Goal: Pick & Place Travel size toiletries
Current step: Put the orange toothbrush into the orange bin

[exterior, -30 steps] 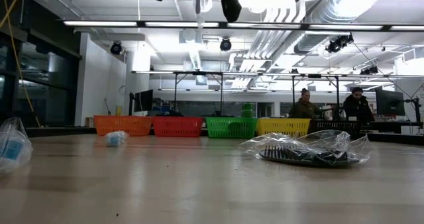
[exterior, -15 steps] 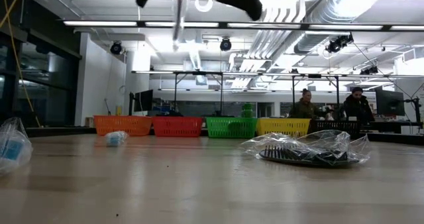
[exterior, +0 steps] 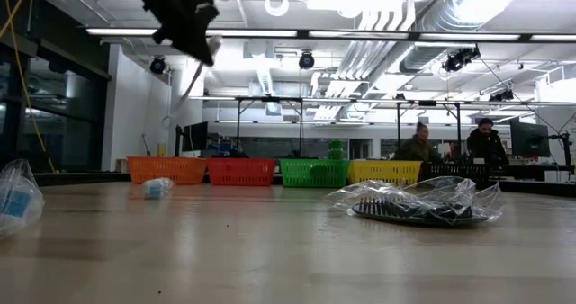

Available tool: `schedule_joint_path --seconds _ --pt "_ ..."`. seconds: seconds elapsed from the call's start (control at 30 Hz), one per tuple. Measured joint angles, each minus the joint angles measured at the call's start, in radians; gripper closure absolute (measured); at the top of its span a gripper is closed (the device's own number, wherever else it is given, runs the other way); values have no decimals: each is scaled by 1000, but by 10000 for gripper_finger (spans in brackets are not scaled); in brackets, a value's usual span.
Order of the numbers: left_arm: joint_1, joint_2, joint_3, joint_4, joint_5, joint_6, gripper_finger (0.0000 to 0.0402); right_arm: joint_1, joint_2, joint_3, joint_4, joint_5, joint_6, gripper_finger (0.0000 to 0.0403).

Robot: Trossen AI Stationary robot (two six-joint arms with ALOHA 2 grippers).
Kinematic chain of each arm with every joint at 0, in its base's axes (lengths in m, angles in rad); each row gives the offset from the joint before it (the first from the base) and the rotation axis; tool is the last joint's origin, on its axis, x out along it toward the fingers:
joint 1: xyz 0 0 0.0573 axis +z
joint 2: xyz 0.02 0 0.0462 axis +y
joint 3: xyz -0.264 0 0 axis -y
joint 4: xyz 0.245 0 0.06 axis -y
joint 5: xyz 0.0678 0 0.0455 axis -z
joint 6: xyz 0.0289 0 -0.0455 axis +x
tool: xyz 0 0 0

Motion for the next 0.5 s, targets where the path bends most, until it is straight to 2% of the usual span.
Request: schedule_joint_path --seconds 0.17,0.33,0.5 --pt "165 39 1 -58 40 69 379 0 -19 0 -78 35 8 49" --pt "311 115 1 -34 151 198 378 2 -11 0 -122 16 42 49" --pt "416 204 0 -17 173 331 378 7 -7 0 -118 -3 90 49"
